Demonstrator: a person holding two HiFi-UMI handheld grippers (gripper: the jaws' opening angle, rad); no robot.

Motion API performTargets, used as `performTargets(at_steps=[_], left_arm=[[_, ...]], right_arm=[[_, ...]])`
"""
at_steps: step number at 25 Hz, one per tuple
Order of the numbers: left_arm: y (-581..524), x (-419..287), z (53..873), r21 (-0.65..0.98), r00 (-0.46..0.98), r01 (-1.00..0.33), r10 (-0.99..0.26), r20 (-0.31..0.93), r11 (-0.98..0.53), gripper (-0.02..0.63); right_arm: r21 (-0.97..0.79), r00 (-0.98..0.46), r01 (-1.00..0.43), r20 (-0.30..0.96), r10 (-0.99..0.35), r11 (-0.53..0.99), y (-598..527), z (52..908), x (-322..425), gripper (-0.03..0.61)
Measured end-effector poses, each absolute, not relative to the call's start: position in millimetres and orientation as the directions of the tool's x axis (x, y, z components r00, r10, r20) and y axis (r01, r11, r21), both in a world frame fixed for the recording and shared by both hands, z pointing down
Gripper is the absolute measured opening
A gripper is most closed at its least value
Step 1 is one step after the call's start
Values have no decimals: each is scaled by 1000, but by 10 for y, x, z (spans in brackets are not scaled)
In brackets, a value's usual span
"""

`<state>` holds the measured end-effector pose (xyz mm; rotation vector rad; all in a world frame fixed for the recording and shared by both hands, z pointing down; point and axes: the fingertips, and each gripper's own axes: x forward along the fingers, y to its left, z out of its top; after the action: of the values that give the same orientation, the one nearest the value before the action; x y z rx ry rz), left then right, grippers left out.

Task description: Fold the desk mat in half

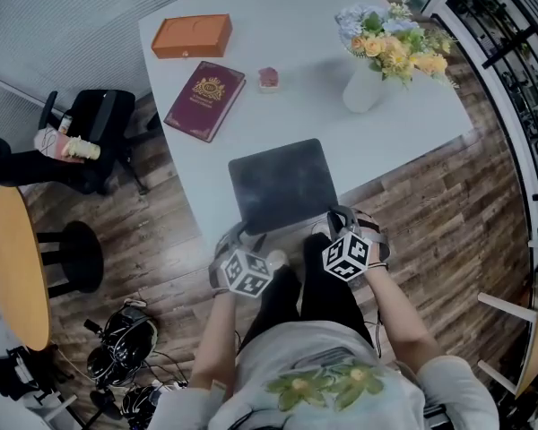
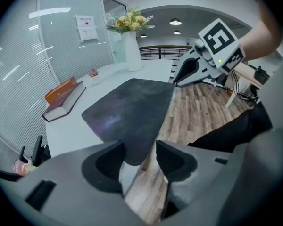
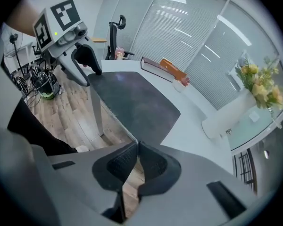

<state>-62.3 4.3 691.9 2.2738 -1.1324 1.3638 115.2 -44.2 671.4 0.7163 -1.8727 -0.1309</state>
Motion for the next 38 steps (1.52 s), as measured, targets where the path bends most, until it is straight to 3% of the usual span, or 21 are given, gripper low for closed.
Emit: performTargets(at_steps=[8,14,18,38], left_arm=[[56,-640,6885,-104,291,-720,-434,853,-687,186],[123,-612,6813,-17,349,-735,-399,848,-678,70],[122,-608,6774,-18,346,-738,-402,847,-674,35],[-64,-693,6364,21,377,-787,-453,808,-616,15]], right_arm=[[375,-255,-451,815,-520,810,-453,6650,1149,34],[363,-268,-469,810,-521,805,-470,6580,1138,32],[359,-274,-475,807,-523,803,-488,6534,1132,32],[356,-290,-530,777,-559,770,-605,6244,1103,34]])
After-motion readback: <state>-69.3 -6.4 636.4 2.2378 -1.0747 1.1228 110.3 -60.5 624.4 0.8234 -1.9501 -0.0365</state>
